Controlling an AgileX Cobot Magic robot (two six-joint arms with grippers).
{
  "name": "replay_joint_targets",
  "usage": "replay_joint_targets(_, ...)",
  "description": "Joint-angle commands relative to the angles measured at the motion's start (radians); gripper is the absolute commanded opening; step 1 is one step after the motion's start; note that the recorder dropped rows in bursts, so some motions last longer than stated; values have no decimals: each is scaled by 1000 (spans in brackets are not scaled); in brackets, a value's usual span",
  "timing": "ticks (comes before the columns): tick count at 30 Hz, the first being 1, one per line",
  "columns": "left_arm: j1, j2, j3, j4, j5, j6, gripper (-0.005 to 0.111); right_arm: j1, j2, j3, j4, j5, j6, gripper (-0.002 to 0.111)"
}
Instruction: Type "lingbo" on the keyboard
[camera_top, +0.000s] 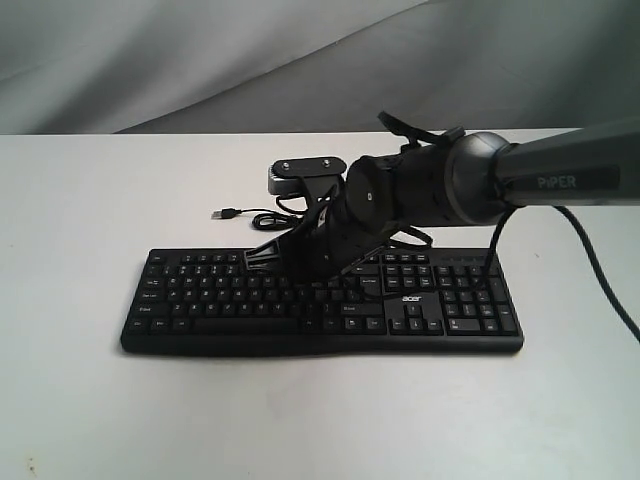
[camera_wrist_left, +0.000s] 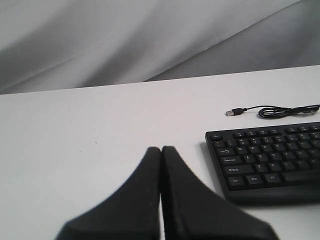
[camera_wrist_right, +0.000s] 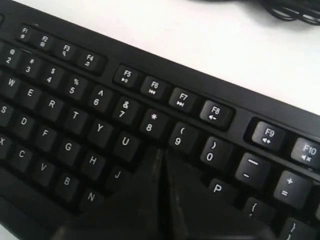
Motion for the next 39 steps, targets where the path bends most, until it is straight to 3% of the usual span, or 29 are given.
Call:
replay_joint_targets(1,2,-3,4,-8,-5,-4,1,1,-2,1,-3,-13,2,0)
replay_joint_targets(39,2,-3,4,-8,-5,-4,1,-10,-2,1,-97,-14,80,0)
